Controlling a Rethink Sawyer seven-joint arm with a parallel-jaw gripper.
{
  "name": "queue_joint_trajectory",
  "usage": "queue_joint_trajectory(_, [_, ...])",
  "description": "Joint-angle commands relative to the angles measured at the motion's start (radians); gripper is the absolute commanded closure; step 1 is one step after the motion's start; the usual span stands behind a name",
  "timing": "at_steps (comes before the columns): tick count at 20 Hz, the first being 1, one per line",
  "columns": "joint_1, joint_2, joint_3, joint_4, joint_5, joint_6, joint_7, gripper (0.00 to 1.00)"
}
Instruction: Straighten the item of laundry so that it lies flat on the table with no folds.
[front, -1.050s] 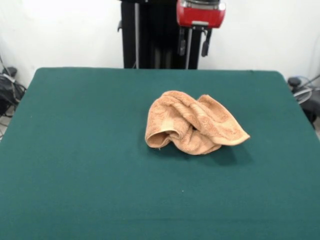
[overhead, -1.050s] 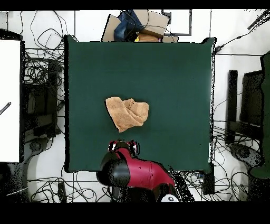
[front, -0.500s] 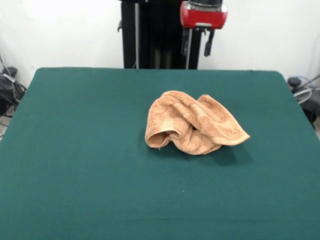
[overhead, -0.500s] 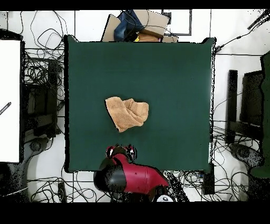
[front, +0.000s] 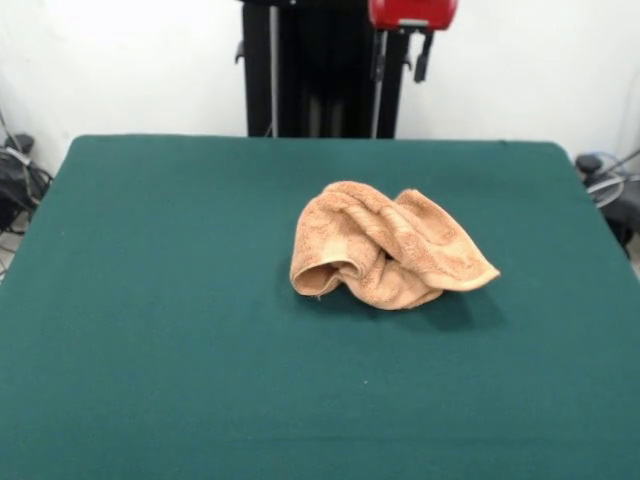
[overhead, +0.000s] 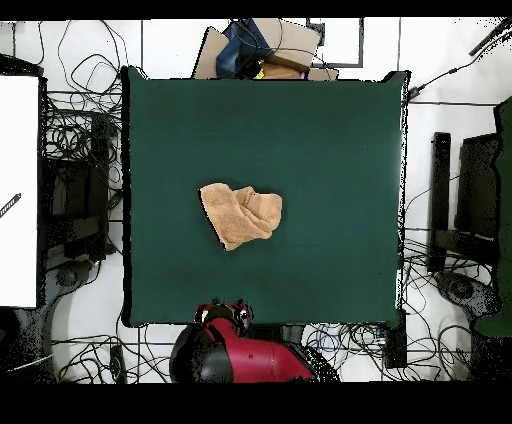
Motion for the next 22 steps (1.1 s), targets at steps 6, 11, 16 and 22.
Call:
queue_joint_trajectory(6, [-0.036,-0.037,-0.004,0.093,-0.063,-0.088,0.199,0.00])
queue_joint_trajectory(11, [-0.048,-0.027,-0.012,0.095,-0.081,-0.110,0.190,0.00])
queue_joint_trajectory(16, [-0.044,0.000,-0.007,0.068,-0.068,-0.113,0.193,0.00])
queue_joint_trajectory(22, [-0.010,-0.035,0.000,0.010,0.002,-0.015,0.195,0.00])
